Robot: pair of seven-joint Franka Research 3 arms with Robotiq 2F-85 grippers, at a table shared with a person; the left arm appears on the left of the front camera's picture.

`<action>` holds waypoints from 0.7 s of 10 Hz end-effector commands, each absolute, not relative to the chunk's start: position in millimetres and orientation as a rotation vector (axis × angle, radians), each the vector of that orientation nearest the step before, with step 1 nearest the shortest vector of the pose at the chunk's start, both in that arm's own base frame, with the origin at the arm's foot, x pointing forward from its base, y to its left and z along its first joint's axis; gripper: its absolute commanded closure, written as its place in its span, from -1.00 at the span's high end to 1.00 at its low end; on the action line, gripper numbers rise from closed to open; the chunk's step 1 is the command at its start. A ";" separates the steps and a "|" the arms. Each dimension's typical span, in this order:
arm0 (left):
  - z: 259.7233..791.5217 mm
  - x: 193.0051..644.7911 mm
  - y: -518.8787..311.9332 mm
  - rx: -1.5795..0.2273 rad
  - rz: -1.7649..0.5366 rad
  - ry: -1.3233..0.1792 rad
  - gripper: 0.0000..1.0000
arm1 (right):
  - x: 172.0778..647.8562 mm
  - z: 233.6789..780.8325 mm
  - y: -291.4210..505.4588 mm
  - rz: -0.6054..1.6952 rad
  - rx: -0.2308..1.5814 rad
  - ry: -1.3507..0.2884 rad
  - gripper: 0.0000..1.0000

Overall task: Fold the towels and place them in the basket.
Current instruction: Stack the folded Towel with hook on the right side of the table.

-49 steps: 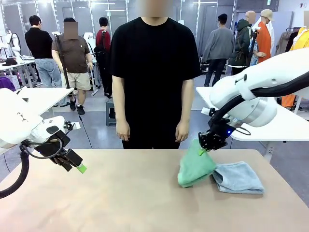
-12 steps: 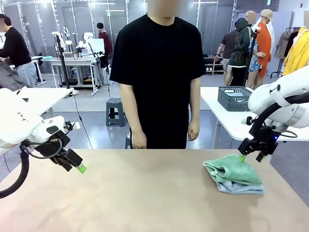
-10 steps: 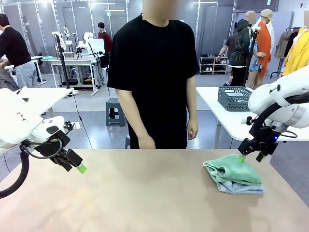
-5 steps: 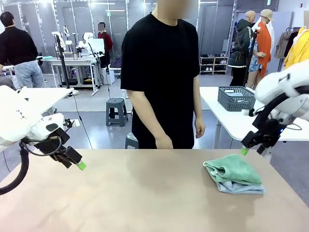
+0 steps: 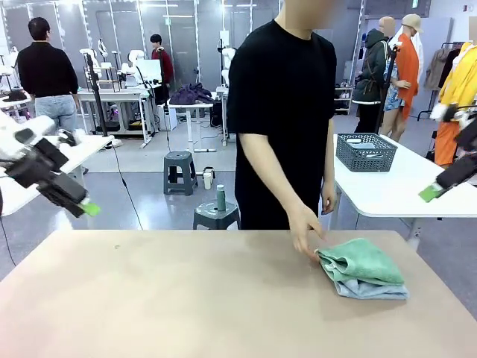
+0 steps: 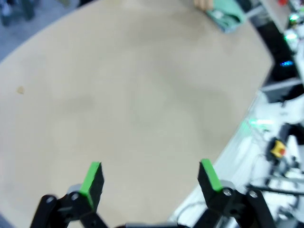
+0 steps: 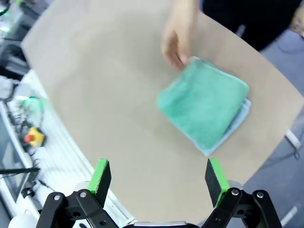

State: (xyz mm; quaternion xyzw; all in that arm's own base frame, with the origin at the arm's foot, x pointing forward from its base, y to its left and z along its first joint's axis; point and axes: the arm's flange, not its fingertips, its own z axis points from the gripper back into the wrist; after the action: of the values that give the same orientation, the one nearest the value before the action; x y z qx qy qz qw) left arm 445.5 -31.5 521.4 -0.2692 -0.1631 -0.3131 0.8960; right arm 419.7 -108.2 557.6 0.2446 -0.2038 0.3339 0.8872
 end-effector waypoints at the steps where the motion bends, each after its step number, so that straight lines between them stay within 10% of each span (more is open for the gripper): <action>1: 541.3 437.1 31.1 -0.738 -0.698 -0.313 1.00 | 412.2 560.7 -155.1 0.687 0.741 -0.444 1.00; 7: 526.9 425.7 225.0 -1.220 -0.637 -0.514 1.00 | 366.3 521.1 -290.1 0.318 1.333 -0.415 1.00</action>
State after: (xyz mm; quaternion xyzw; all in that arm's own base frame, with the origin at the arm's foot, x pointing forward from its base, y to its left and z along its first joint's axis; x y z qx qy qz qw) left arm 394.6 208.6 531.3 -0.5110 -0.2486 -0.3125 0.7612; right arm 346.1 -277.5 518.6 0.5795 -0.2036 0.1857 0.7670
